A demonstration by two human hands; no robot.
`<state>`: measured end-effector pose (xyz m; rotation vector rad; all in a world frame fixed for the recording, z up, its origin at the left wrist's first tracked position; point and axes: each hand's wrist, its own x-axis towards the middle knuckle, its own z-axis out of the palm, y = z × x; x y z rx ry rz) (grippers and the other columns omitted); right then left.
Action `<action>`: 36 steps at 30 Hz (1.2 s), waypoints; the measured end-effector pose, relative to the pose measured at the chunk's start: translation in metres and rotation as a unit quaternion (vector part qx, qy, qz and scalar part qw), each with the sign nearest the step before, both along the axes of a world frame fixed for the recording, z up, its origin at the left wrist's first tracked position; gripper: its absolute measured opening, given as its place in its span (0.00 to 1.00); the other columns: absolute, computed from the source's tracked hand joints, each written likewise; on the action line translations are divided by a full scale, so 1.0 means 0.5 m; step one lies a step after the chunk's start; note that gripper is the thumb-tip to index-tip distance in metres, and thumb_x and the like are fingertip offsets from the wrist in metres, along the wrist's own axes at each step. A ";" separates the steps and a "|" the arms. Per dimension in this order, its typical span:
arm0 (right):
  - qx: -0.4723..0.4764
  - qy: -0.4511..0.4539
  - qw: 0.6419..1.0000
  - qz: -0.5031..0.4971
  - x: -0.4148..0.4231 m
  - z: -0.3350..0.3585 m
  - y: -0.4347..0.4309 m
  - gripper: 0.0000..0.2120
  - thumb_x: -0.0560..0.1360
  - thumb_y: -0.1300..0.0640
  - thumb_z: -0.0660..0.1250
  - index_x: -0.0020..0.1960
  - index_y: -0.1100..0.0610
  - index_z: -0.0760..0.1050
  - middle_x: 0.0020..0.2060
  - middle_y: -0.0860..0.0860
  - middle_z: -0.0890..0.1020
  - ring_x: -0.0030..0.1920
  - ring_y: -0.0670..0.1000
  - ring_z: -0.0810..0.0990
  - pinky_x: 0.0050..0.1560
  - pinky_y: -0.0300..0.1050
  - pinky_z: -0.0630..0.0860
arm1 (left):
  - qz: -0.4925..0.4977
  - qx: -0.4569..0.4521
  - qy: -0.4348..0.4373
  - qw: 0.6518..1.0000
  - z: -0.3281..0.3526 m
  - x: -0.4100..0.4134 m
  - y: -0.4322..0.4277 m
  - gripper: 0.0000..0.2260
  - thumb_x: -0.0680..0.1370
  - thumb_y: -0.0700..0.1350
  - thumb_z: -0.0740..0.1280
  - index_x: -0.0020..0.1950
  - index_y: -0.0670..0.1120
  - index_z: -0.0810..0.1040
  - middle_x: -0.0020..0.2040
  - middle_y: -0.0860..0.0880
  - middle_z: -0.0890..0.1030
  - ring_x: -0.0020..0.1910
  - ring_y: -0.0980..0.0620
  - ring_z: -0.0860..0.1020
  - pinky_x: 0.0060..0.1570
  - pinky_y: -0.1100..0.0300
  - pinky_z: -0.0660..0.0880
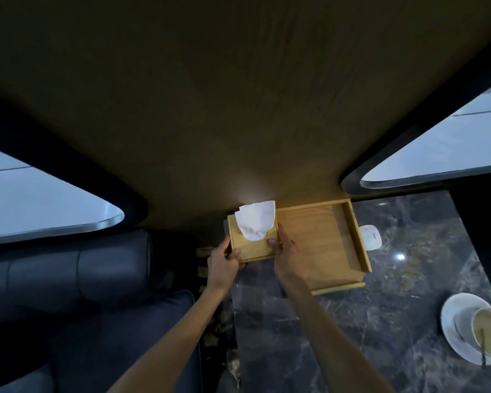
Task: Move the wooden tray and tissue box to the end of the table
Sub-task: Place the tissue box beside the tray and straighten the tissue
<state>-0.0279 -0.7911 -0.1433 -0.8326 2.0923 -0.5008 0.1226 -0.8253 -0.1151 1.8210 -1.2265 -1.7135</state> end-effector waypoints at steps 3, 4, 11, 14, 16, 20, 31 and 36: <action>0.017 0.026 0.999 -0.014 0.002 -0.014 -0.010 0.23 0.79 0.39 0.52 0.74 0.36 0.55 0.61 0.51 0.78 0.60 0.58 0.77 0.61 0.61 0.72 | 0.017 0.007 0.009 1.000 -0.009 0.001 -0.015 0.26 0.79 0.35 0.63 0.77 0.47 0.62 0.67 0.45 0.76 0.65 0.45 0.76 0.58 0.44 0.80; 0.018 0.030 0.999 -0.013 0.002 -0.018 -0.012 0.23 0.79 0.39 0.52 0.74 0.37 0.56 0.60 0.51 0.78 0.59 0.58 0.77 0.61 0.60 0.72 | 0.018 0.008 0.010 1.000 -0.012 0.001 -0.018 0.27 0.79 0.35 0.63 0.76 0.48 0.62 0.66 0.45 0.77 0.64 0.45 0.76 0.58 0.44 0.80; -0.020 -0.046 0.998 -0.039 -0.013 0.002 -0.028 0.30 0.77 0.42 0.61 0.75 0.47 0.55 0.68 0.55 0.72 0.65 0.59 0.72 0.64 0.58 0.69 | -0.044 -0.074 -0.079 0.993 0.015 -0.008 -0.020 0.29 0.77 0.42 0.67 0.76 0.49 0.61 0.70 0.46 0.72 0.70 0.47 0.70 0.69 0.54 0.67; -0.097 -0.060 0.991 -0.067 -0.033 0.034 -0.047 0.26 0.75 0.46 0.68 0.70 0.52 0.66 0.64 0.51 0.74 0.60 0.50 0.73 0.59 0.46 0.69 | -0.062 -0.155 -0.205 0.964 0.043 -0.022 -0.017 0.29 0.76 0.59 0.65 0.74 0.51 0.64 0.72 0.47 0.68 0.72 0.46 0.65 0.70 0.51 0.64; -0.128 -0.066 0.987 -0.066 -0.039 0.057 -0.063 0.24 0.73 0.45 0.70 0.65 0.52 0.71 0.58 0.47 0.76 0.56 0.47 0.74 0.56 0.45 0.72 | -0.057 -0.151 -0.247 0.955 0.048 -0.028 -0.030 0.30 0.75 0.65 0.63 0.73 0.52 0.67 0.74 0.47 0.66 0.73 0.45 0.62 0.71 0.48 0.62; -0.167 -0.135 0.972 -0.097 -0.036 0.089 -0.107 0.17 0.71 0.51 0.73 0.55 0.59 0.77 0.46 0.48 0.81 0.48 0.48 0.80 0.43 0.36 0.77 | -0.030 -0.061 -0.168 0.983 0.054 -0.040 -0.077 0.28 0.74 0.63 0.65 0.69 0.49 0.73 0.73 0.47 0.67 0.72 0.45 0.61 0.71 0.48 0.60; -0.207 -0.124 0.962 -0.128 -0.058 0.087 -0.109 0.05 0.71 0.57 0.73 0.44 0.58 0.81 0.42 0.53 0.84 0.44 0.50 0.82 0.47 0.44 0.76 | 0.004 -0.050 -0.085 0.995 0.046 -0.039 -0.097 0.21 0.73 0.56 0.71 0.59 0.44 0.78 0.64 0.50 0.67 0.65 0.52 0.63 0.67 0.53 0.67; -0.212 -0.124 0.963 -0.115 -0.059 0.089 -0.112 0.08 0.74 0.56 0.70 0.49 0.60 0.81 0.47 0.56 0.83 0.49 0.55 0.81 0.49 0.44 0.78 | 0.025 -0.044 -0.042 0.998 0.046 -0.038 -0.104 0.22 0.73 0.58 0.70 0.60 0.44 0.77 0.62 0.52 0.67 0.65 0.52 0.66 0.67 0.54 0.68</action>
